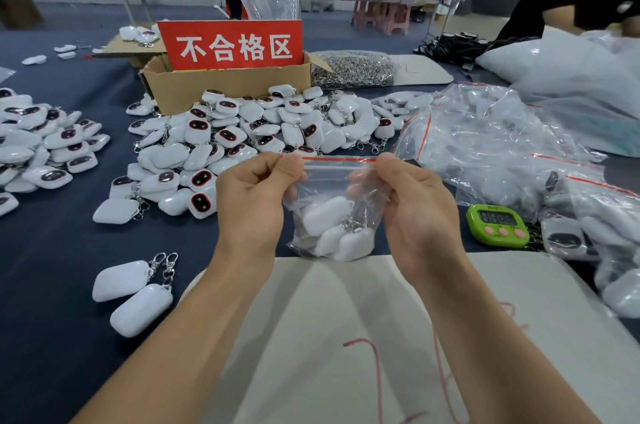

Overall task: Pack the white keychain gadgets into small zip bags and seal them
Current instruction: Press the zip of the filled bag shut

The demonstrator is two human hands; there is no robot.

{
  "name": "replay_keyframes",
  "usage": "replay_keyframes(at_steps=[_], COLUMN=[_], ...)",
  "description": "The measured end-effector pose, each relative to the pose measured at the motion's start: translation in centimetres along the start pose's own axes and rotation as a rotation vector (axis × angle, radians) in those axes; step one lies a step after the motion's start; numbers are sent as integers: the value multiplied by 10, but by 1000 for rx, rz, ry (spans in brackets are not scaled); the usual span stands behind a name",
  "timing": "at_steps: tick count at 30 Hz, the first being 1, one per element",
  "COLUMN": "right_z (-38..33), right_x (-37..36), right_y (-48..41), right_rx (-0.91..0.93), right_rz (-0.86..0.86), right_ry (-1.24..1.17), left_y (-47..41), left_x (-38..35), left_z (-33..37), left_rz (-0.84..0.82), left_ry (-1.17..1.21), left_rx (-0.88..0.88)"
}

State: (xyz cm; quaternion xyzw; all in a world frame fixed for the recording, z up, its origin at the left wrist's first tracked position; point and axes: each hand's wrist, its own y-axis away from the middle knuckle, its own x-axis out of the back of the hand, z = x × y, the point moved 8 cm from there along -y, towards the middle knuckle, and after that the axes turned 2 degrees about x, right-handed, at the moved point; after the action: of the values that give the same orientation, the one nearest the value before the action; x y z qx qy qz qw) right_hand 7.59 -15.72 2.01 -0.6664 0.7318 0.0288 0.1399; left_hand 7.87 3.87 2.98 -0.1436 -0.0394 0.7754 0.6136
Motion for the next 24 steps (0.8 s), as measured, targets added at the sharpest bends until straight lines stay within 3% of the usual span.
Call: replay_keyframes(at_steps=[9, 15, 20, 24], right_z=[-4, 19, 21, 26], right_x=[6, -19, -4, 1], right_y=[-2, 8, 0, 0], right_rx=[86, -100, -79, -88], right_rz=[22, -438, -140, 1], right_ry=[84, 328, 242, 261], left_y=[1, 0, 16, 14], left_x=[2, 10, -36, -32], left_z=[-6, -18, -40, -45], left_rz=[49, 139, -384, -367], left_ry=[61, 116, 13, -52], left_rx=[53, 136, 399, 433])
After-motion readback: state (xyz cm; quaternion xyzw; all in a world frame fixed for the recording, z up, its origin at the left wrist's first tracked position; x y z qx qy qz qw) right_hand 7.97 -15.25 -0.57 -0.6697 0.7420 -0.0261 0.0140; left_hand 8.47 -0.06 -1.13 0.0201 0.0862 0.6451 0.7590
